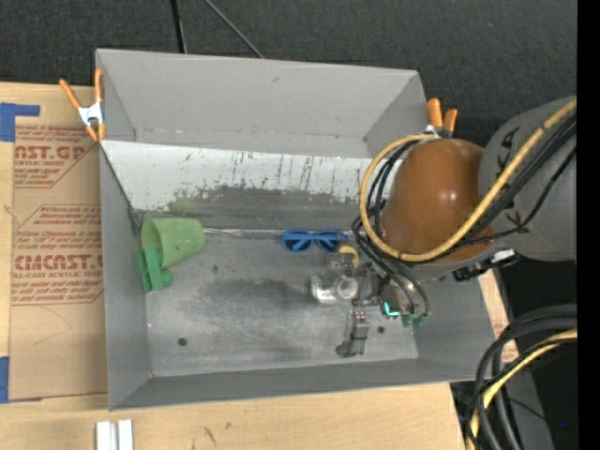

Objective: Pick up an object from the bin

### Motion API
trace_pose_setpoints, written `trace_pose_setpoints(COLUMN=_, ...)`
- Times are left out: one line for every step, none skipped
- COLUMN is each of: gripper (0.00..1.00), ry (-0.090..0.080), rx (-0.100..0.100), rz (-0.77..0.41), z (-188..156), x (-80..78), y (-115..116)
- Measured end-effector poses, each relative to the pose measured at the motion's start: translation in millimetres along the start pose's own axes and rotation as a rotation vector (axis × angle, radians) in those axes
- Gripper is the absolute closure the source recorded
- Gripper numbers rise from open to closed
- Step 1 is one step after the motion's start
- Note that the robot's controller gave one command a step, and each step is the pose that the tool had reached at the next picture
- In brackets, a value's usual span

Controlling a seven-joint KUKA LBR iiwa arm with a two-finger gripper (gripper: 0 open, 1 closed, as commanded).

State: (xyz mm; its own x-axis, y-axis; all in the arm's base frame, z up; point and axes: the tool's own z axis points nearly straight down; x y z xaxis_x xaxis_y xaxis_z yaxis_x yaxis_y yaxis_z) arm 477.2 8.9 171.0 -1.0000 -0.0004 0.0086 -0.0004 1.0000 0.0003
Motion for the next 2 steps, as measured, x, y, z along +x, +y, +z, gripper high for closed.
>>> trace_pose_setpoints(gripper=0.0, ry=-0.012, rx=0.001, rz=-0.095, z=57.7, x=-83.6, y=-65.0)
trace_pose_setpoints(gripper=0.0, ry=-0.016, rx=-0.003, rz=0.012, z=99.5, x=-113.8, y=-68.1)
